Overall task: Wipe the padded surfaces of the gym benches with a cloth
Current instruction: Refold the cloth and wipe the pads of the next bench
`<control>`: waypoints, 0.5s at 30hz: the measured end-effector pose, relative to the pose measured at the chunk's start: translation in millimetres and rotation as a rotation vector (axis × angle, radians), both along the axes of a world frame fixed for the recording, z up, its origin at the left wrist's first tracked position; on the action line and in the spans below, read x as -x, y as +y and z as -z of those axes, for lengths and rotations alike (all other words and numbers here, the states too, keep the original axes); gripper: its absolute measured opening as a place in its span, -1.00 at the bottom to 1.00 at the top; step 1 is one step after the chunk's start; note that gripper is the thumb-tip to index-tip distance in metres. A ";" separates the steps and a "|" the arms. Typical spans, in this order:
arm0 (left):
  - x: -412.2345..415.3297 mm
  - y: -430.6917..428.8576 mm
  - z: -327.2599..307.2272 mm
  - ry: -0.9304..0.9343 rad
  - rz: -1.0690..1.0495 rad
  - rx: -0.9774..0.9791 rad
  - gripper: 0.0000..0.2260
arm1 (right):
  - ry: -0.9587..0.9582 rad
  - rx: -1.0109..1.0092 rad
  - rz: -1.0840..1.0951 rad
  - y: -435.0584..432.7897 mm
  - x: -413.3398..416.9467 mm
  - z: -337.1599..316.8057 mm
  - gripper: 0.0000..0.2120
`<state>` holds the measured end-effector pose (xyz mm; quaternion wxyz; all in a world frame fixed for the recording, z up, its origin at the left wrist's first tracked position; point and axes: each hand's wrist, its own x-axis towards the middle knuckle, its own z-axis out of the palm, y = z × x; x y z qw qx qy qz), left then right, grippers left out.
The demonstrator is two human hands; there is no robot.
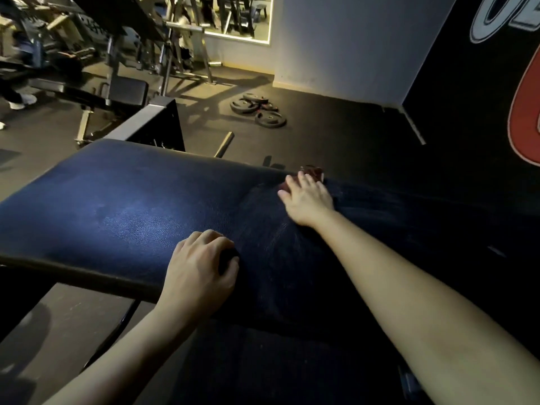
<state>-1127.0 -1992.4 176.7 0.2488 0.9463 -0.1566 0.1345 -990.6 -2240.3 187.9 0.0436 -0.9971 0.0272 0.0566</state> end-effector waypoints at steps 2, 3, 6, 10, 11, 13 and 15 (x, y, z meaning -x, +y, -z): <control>-4.5 -4.6 0.4 -0.003 0.014 -0.012 -0.78 | -0.006 0.007 0.050 -24.4 3.8 0.6 -0.38; -7.2 -8.2 0.4 0.000 0.028 -0.016 -0.78 | -0.025 0.028 0.078 -37.4 11.7 0.5 -0.40; -16.5 -23.5 -0.3 0.017 0.095 -0.036 -0.82 | -0.118 0.044 0.221 -86.8 50.9 -5.1 -0.50; -28.5 -53.3 -6.3 0.048 0.172 -0.029 -0.82 | -0.320 -0.292 0.424 -141.5 102.5 -7.2 -0.63; -31.7 -61.2 -8.2 0.048 0.188 -0.023 -0.83 | -0.393 -0.489 0.454 -144.0 108.3 -7.2 -0.66; -38.3 -74.6 -10.0 0.064 0.202 -0.017 -0.83 | -0.495 -0.816 0.477 -140.5 109.6 -13.0 -0.71; -44.1 -81.1 -12.3 0.097 0.207 -0.031 -0.78 | -0.544 -1.076 0.533 -137.1 102.8 -25.6 -0.73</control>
